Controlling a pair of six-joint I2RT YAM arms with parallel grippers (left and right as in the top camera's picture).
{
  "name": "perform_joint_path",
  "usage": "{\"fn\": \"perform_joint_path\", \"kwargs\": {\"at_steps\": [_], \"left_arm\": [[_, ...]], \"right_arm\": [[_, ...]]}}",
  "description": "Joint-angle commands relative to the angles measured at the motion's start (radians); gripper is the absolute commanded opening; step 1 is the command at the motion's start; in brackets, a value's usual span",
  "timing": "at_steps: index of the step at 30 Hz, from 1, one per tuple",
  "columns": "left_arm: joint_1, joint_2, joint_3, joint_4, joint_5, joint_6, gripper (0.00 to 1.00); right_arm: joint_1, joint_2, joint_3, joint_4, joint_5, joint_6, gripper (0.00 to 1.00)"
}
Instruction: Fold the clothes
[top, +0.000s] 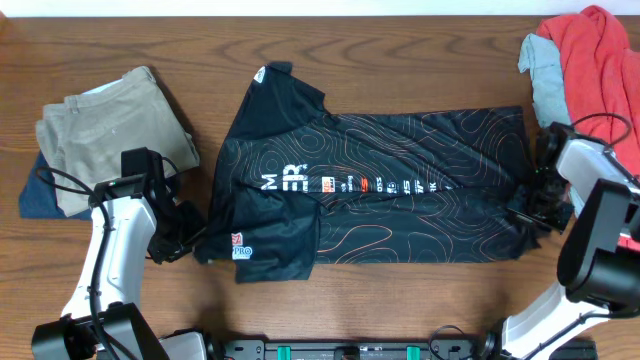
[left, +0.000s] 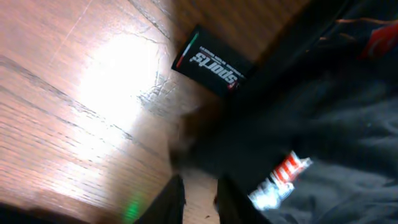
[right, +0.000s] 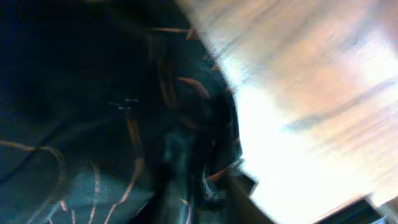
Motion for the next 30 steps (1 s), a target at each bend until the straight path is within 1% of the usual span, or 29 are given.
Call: {"fn": "perform_joint_path", "kwargs": {"at_steps": [1, 6, 8, 10, 12, 16, 19, 25, 30], "left_arm": [[0.003, -0.010, 0.002, -0.005, -0.020, 0.025, 0.26], [0.003, -0.015, 0.004, -0.005, -0.012, 0.041, 0.28], [0.002, -0.024, 0.004, -0.005, 0.005, 0.058, 0.28], [0.002, -0.040, 0.004, -0.004, 0.047, 0.081, 0.28], [0.000, -0.058, 0.004, 0.000, 0.120, 0.115, 0.29], [-0.049, -0.080, 0.004, 0.018, 0.206, 0.171, 0.32], [-0.133, -0.079, 0.004, 0.018, 0.206, 0.190, 0.33], [-0.357, -0.076, 0.003, 0.053, 0.205, 0.193, 0.47], [-0.537, -0.058, 0.001, 0.089, 0.185, 0.192, 0.49]], "right_arm": [[-0.040, -0.081, -0.006, 0.006, 0.012, 0.023, 0.99], [-0.059, -0.173, -0.006, 0.010, -0.031, 0.021, 0.99], [-0.058, -0.200, -0.006, 0.014, -0.078, -0.002, 0.99], [-0.058, -0.217, -0.006, 0.024, -0.169, -0.048, 0.99], [-0.058, -0.224, -0.006, 0.039, -0.296, -0.113, 0.99], [-0.054, -0.224, -0.007, 0.046, -0.480, -0.222, 0.99], [-0.038, -0.224, -0.008, 0.043, -0.494, -0.234, 0.99], [-0.001, -0.224, -0.008, 0.037, -0.495, -0.249, 0.99], [0.014, -0.224, -0.008, 0.036, -0.495, -0.253, 0.99]]}}
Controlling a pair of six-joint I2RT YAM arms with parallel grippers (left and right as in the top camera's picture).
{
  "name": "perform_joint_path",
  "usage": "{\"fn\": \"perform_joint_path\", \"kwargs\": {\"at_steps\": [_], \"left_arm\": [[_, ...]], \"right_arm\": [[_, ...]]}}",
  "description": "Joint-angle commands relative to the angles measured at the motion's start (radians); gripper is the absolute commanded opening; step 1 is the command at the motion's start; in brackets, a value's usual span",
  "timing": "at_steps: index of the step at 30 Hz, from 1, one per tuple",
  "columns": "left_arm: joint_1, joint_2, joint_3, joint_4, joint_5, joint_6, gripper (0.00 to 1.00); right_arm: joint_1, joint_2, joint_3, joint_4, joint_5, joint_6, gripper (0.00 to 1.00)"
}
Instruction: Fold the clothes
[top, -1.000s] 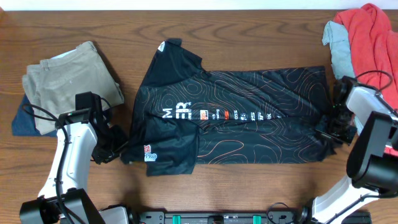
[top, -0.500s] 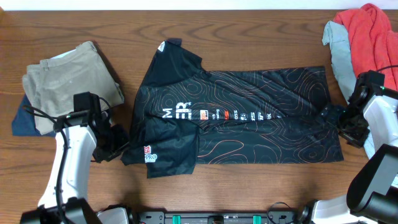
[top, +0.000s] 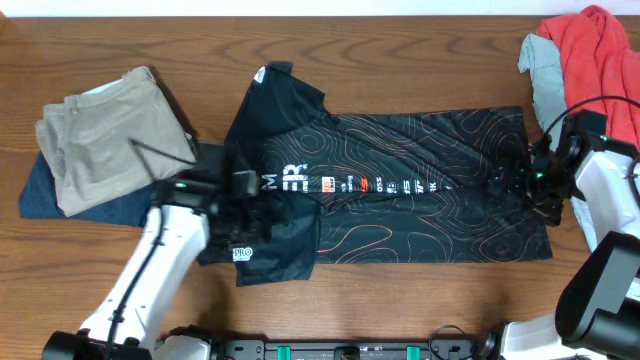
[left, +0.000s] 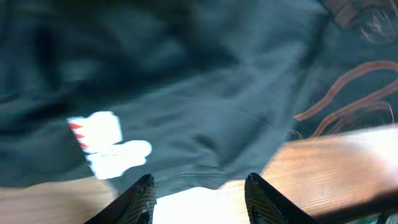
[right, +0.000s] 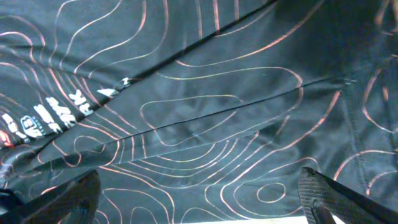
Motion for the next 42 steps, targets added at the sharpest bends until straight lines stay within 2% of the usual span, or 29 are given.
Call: {"fn": "perform_joint_path", "kwargs": {"at_steps": [1, 6, 12, 20, 27, 34, 37, 42], "left_arm": [[-0.095, 0.019, 0.001, 0.021, -0.004, 0.016, 0.49], [-0.237, 0.079, 0.001, 0.083, -0.013, 0.007, 0.52], [-0.344, 0.211, 0.001, 0.121, -0.049, -0.026, 0.54], [-0.396, 0.352, 0.001, 0.175, -0.049, -0.026, 0.52], [-0.394, 0.357, 0.002, 0.169, -0.051, -0.026, 0.19], [-0.392, 0.317, 0.032, 0.074, -0.161, -0.025, 0.19], [-0.392, 0.293, 0.048, 0.043, -0.184, -0.025, 0.11], [-0.392, 0.236, 0.069, 0.042, -0.183, -0.026, 0.09]], "right_arm": [[0.017, -0.011, -0.005, 0.000, -0.019, -0.024, 0.99], [0.017, -0.011, -0.005, -0.001, -0.019, -0.024, 0.99], [0.017, -0.011, -0.005, -0.001, -0.019, -0.024, 0.99], [0.017, -0.011, -0.005, 0.000, -0.018, -0.024, 0.99], [0.017, -0.011, -0.005, 0.000, -0.018, -0.024, 0.99], [0.017, -0.011, -0.005, 0.000, -0.018, -0.024, 0.99], [0.017, -0.011, -0.005, 0.000, -0.018, -0.024, 0.99], [0.017, -0.011, -0.005, 0.000, -0.018, -0.024, 0.99]]}}
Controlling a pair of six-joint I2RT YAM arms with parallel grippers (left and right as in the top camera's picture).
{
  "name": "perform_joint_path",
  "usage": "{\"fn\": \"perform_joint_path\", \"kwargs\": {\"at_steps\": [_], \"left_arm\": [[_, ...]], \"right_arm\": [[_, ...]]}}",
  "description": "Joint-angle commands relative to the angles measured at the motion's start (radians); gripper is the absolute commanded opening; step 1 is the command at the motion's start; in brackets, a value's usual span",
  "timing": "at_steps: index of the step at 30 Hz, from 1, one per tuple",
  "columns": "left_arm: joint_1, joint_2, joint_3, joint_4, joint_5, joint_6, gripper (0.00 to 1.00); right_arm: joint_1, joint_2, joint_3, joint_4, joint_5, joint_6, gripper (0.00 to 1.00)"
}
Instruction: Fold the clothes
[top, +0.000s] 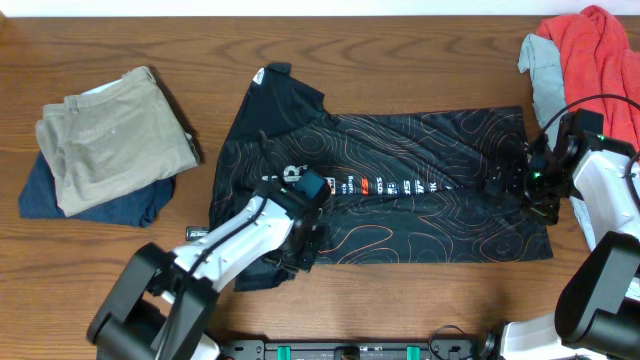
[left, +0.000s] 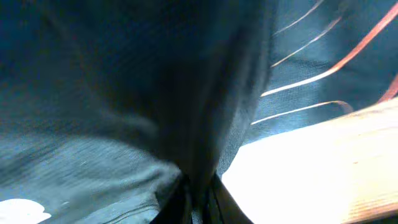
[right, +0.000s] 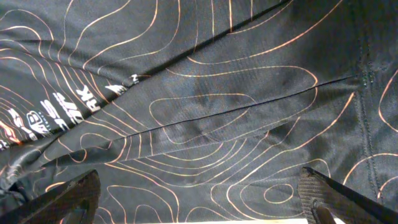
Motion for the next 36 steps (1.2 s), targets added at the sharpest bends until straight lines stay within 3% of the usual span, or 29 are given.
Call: {"fn": "perform_joint_path", "kwargs": {"at_steps": [1, 9, 11, 14, 16, 23, 26, 29, 36], "left_arm": [[0.000, -0.059, 0.054, -0.003, -0.031, 0.002, 0.08], [0.000, -0.164, 0.109, 0.171, -0.031, -0.011, 0.09], [0.000, -0.167, 0.109, 0.217, -0.031, -0.030, 0.16], [0.000, -0.158, 0.106, 0.221, -0.031, -0.040, 0.40], [0.000, -0.152, 0.105, 0.193, -0.036, -0.040, 0.50], [0.024, -0.153, 0.105, 0.088, -0.211, -0.129, 0.50], [0.077, -0.158, 0.106, 0.113, -0.210, -0.130, 0.50], [0.146, -0.159, 0.111, 0.158, -0.203, -0.129, 0.67], [0.373, -0.116, 0.227, 0.217, -0.021, 0.049, 0.80]], "right_arm": [[0.007, -0.011, -0.005, 0.000, -0.007, -0.018, 0.99], [0.007, -0.011, -0.005, 0.002, -0.007, -0.018, 0.99], [0.007, -0.011, -0.005, 0.002, -0.006, -0.019, 0.99], [0.007, -0.011, -0.005, 0.000, -0.006, -0.022, 0.99], [0.007, -0.011, -0.005, 0.000, -0.006, -0.022, 0.99], [0.007, -0.011, -0.005, 0.004, -0.007, -0.026, 0.99], [0.008, -0.011, -0.005, 0.015, -0.014, -0.034, 0.99], [0.022, -0.011, -0.005, 0.031, -0.046, -0.052, 0.95], [0.120, -0.011, -0.005, 0.093, -0.045, -0.089, 0.99]]}}
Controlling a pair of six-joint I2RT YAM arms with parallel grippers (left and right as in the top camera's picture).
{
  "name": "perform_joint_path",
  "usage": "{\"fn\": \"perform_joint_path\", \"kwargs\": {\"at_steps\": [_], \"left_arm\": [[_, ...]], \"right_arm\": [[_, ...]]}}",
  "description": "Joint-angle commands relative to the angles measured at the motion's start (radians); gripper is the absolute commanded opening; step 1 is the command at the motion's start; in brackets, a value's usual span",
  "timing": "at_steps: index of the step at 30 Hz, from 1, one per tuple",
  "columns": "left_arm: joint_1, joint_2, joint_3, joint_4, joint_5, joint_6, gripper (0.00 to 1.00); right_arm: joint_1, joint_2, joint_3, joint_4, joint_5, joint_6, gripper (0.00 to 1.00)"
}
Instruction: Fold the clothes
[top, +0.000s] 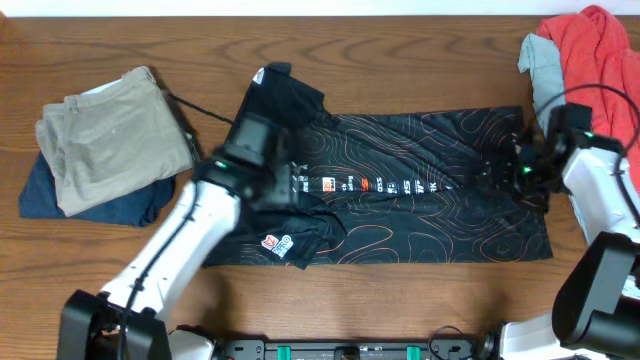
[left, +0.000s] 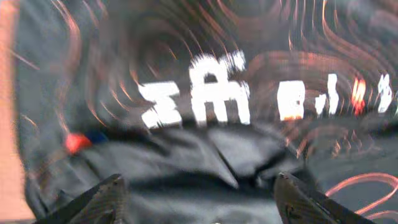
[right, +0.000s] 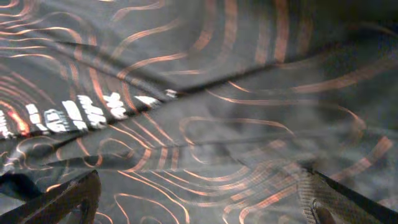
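Observation:
A black T-shirt (top: 420, 170) with orange contour lines lies flat across the table, collar end to the left. Its near sleeve (top: 285, 240), with a white logo, is tucked in against the body. My left gripper (top: 272, 178) hovers open over the chest lettering (left: 199, 102), with nothing between its fingers (left: 93, 200); the left wrist view is blurred. My right gripper (top: 510, 172) is open wide above the hem end of the shirt (right: 205, 137), its fingers (right: 336, 198) apart and empty.
Folded khaki trousers (top: 110, 135) lie on a navy garment (top: 95, 205) at the left. A heap of red and pale blue clothes (top: 585, 60) sits at the back right corner. Bare wood (top: 420, 300) runs along the front edge.
My left gripper was shut on the near sleeve's inner corner; now it is open over the chest lettering, farther back and left. The sleeve lies narrower against the body. The right gripper barely shifted.
First both grippers were shut, the left at the sleeve's outer edge, the right on the hem's near corner. Then both stood open and the hem lay flat. Then the left was shut on the sleeve's inner corner; now it is open and the sleeve lies drawn in.

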Motion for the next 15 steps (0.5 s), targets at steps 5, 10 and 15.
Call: {"fn": "perform_joint_path", "kwargs": {"at_steps": [5, 10, 15], "left_arm": [[0.174, 0.149, 0.217, 0.043, 0.077, 0.164, 0.88], [0.226, 0.282, 0.273, 0.228, 0.075, 0.175, 0.90], [0.238, 0.402, 0.273, 0.488, 0.075, 0.211, 0.90]], "right_arm": [[0.106, -0.011, -0.004, 0.049, -0.030, -0.040, 0.99], [0.116, -0.011, -0.004, 0.050, -0.030, -0.039, 0.99], [0.116, -0.011, -0.004, 0.047, -0.029, -0.040, 0.99]]}}
